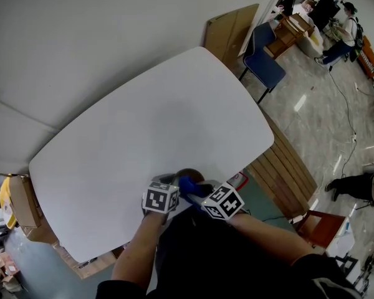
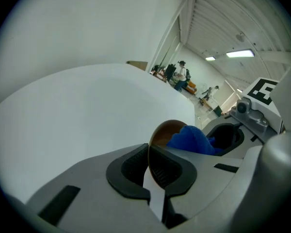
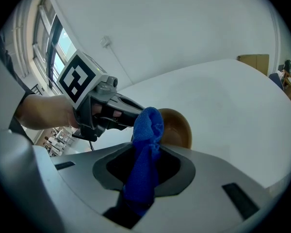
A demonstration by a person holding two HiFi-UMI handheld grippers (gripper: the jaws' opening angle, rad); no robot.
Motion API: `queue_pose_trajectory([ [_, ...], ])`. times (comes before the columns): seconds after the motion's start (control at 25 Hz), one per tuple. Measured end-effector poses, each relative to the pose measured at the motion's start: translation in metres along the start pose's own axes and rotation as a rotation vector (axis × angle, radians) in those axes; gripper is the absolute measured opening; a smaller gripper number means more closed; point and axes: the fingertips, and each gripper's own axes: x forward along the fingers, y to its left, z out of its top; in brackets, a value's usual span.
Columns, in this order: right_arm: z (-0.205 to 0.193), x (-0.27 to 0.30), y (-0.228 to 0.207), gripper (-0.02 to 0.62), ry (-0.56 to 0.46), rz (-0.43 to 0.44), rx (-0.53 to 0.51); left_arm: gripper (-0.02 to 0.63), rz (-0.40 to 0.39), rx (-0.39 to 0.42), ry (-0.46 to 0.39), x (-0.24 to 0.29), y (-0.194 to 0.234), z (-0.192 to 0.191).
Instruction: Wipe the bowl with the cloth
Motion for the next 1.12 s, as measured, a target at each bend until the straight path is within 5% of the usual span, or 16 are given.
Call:
queue_pose_trajectory([
  [0.28, 0.034, -0.018, 0.002, 0.094, -0.077, -0.003, -0.009, 0.019, 0.098, -0.05, -0.18, -0.034, -0.003, 0.048],
  [0.56, 0.088, -0.042, -0.008, 0.092, -0.168, -0.088, -0.085, 0.026, 0.159, 0.015, -0.321, -0.084, -0.012, 0.104],
  [0.92, 0.141, -0.083, -0.032, 0.092, -0.294, -0.241, -0.18, 0.032, 0.19, 0.035, -0.399, -0.115, -0.013, 0.13],
  [1.12, 0.166, -0.101, -0.033, 0.091, -0.367, -0.239, -0.151, 0.041, 0.205, 0.087, -0.45, -0.132, -0.025, 0.139],
])
